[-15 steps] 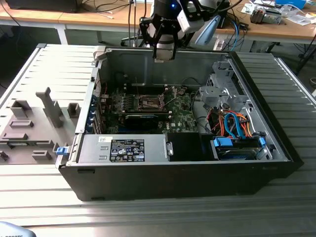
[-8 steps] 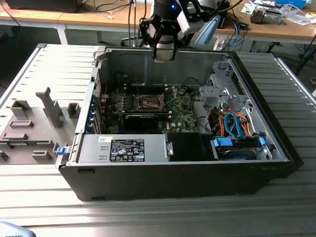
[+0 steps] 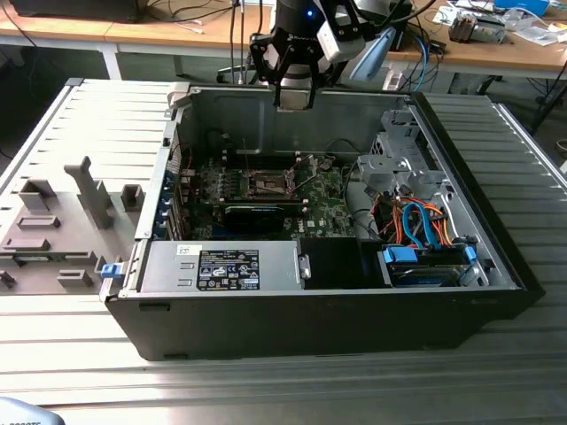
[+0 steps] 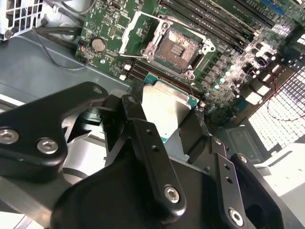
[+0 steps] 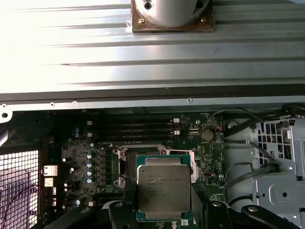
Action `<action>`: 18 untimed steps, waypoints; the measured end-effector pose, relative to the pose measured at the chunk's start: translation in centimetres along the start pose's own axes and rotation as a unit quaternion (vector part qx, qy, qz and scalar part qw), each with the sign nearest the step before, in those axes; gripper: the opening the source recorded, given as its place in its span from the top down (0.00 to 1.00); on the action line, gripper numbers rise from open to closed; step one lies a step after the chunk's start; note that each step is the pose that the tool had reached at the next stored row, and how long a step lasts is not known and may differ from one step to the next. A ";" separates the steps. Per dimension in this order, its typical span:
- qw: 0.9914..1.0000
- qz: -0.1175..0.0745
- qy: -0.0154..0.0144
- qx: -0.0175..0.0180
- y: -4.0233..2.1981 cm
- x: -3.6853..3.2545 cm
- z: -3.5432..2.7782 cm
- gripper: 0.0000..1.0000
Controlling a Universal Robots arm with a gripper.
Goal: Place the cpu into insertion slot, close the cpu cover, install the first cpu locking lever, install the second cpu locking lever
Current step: 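Place the cpu into insertion slot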
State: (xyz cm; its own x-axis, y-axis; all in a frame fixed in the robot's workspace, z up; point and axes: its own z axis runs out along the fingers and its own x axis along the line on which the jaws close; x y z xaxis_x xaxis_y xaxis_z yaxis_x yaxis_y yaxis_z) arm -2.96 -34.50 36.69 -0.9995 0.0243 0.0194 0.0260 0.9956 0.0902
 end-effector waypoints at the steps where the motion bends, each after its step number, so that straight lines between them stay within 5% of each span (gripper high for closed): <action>1: 1.000 0.000 0.000 0.000 0.00 0.00 0.00 0.46; 12: 1.000 0.000 0.000 0.000 0.03 0.11 0.00 0.46; 18: 1.000 0.000 0.000 0.000 -0.02 0.10 0.53 0.46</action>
State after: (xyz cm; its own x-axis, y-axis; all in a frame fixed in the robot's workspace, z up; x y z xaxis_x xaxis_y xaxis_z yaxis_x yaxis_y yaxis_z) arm -3.07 -34.47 36.17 -0.9995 0.0244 0.0194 0.0261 0.9956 0.0902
